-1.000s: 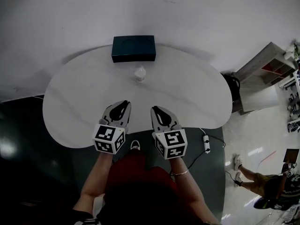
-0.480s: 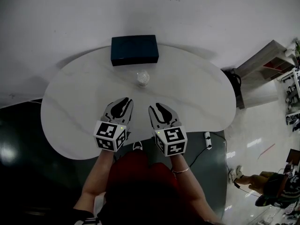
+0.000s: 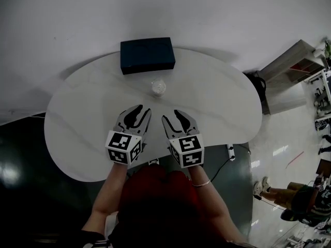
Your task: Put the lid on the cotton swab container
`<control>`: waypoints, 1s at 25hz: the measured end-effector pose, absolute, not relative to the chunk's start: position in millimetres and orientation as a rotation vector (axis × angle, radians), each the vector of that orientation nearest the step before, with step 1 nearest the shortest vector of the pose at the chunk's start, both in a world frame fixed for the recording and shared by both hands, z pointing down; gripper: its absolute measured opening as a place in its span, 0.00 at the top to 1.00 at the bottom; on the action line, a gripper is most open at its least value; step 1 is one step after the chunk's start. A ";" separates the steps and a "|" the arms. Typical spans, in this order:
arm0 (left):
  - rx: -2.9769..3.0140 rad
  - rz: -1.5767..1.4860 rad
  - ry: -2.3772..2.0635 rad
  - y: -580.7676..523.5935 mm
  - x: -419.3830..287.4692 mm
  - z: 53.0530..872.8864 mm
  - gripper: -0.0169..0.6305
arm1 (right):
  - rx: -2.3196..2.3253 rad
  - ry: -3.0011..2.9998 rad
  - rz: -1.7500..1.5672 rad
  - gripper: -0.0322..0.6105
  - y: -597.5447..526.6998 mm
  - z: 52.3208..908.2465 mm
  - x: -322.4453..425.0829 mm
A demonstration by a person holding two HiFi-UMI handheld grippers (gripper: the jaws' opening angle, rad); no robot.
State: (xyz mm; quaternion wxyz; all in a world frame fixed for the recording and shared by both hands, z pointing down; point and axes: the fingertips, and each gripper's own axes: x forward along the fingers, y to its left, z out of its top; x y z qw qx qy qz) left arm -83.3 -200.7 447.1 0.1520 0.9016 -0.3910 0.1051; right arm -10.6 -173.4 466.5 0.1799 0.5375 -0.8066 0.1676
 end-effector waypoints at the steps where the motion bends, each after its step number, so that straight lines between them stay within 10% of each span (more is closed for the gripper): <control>1: 2.588 0.304 -1.122 -201.9 -84.3 447.3 0.83 | 1.512 -2.275 0.474 0.68 -174.7 468.8 -13.3; 25: 2.502 0.339 -1.231 -264.5 -83.1 440.6 0.79 | 1.420 -2.211 0.462 0.53 -248.1 504.0 -18.4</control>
